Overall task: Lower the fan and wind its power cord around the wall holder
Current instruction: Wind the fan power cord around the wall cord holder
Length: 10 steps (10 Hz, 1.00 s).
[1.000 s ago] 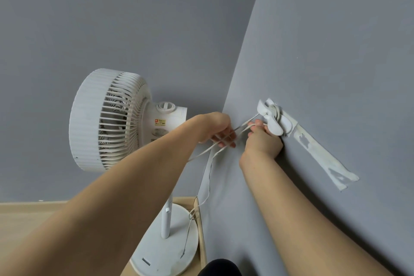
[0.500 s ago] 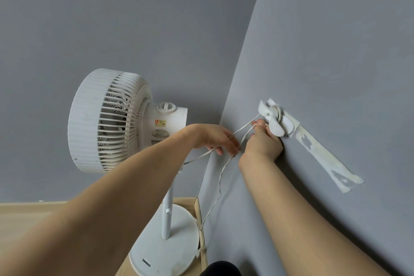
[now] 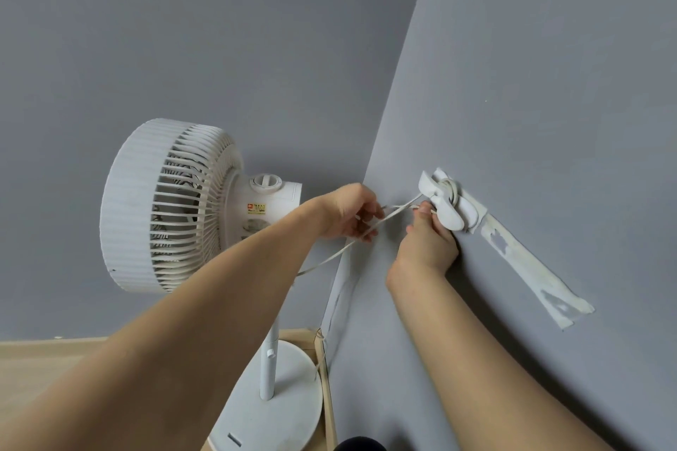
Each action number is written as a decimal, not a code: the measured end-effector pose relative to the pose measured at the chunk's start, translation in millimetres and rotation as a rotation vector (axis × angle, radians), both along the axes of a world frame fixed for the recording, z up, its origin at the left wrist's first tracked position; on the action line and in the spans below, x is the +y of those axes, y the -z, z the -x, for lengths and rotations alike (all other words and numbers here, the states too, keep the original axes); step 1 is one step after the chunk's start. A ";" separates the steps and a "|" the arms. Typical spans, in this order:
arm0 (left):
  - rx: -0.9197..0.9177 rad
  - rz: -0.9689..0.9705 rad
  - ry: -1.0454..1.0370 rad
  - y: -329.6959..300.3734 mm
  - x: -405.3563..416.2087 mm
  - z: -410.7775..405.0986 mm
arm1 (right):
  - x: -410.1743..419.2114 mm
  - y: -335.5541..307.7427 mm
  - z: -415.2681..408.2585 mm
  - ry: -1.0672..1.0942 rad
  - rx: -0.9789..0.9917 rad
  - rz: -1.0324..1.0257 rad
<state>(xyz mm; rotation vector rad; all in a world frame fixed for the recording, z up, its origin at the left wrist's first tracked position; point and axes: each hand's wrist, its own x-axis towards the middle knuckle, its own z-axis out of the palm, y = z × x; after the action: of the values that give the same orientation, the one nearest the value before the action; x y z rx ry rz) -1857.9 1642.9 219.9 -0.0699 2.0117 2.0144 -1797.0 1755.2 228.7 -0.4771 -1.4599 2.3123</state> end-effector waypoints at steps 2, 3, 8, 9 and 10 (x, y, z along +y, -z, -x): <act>0.401 0.455 -0.091 -39.3 -1.6 17.2 | -0.1 -1.8 -9.7 -0.111 -0.163 -0.063; 0.535 0.696 -0.127 -74.3 3.8 17.2 | 3.1 -11.6 -18.1 -0.262 -0.269 -0.208; 0.895 1.639 0.151 -195.3 41.3 -38.1 | 23.1 -63.0 -55.6 -0.380 -0.160 -0.566; 0.998 2.033 0.221 -217.3 39.5 -47.5 | 29.6 -78.7 -52.5 -0.250 0.047 -0.953; 1.131 2.144 0.032 -231.7 36.0 -56.3 | 35.6 -92.9 -50.4 -0.084 0.209 -0.662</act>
<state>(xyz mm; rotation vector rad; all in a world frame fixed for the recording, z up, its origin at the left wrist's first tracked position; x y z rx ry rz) -1801.6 1678.9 451.7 0.7036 3.3925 -1.2361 -1746.6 1790.8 321.6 0.0147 -2.0189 1.7109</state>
